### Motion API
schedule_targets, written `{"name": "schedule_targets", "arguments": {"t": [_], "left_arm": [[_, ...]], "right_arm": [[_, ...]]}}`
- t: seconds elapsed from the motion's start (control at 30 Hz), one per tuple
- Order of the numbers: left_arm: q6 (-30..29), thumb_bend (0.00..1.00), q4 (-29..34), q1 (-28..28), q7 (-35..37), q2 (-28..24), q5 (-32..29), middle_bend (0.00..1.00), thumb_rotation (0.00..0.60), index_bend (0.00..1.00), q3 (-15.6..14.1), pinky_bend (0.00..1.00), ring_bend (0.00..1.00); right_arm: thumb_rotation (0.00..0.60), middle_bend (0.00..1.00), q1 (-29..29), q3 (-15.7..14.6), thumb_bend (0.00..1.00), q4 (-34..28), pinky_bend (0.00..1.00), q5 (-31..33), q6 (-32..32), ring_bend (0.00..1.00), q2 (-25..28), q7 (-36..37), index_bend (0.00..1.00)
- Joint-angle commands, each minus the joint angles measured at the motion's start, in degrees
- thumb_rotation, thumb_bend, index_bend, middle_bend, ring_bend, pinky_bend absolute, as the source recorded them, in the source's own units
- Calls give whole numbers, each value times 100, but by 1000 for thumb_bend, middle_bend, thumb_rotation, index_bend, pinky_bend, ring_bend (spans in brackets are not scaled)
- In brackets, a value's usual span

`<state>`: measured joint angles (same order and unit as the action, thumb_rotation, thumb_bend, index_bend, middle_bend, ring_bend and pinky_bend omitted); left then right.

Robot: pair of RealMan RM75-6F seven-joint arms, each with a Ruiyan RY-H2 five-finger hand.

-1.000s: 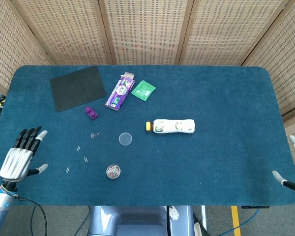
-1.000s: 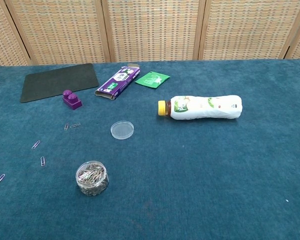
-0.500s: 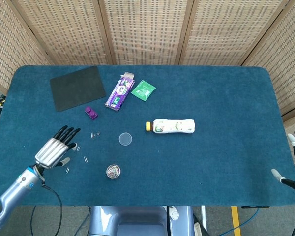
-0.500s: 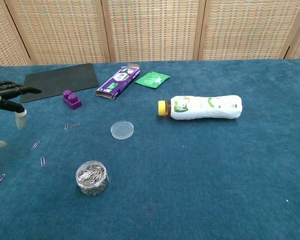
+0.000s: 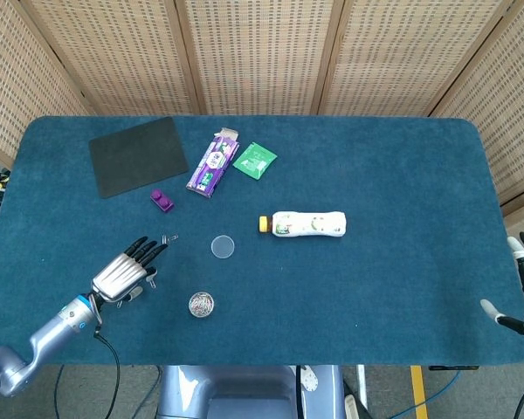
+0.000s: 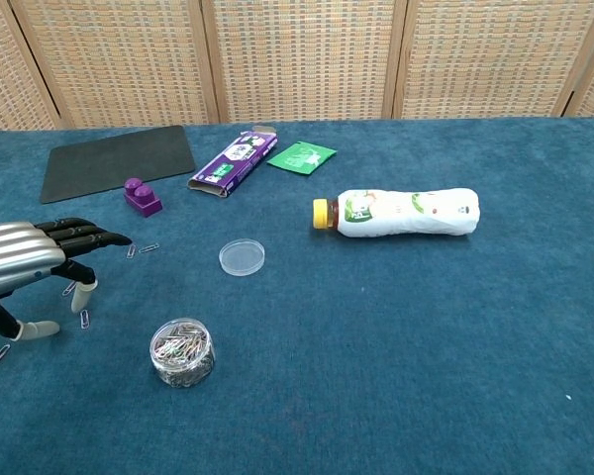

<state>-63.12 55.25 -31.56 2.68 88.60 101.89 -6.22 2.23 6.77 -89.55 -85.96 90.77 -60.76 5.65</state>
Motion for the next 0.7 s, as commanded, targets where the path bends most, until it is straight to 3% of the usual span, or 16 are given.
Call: {"name": "schedule_targets", "arguments": {"t": [0.03,0.7], "left_arm": [[-8,316,-64,-21,-33,76,-28,0,600,519,-7,0,0],[213,403,-128,-179,-265,255,-275,0,600,520,-31,0,0]], "right_arm": [[600,0,-3,1,0,3,0,-4,10,0,2,4,2],[600,0,-14,-17,0,-7,0,-38,15,0,30,32,2]]}}
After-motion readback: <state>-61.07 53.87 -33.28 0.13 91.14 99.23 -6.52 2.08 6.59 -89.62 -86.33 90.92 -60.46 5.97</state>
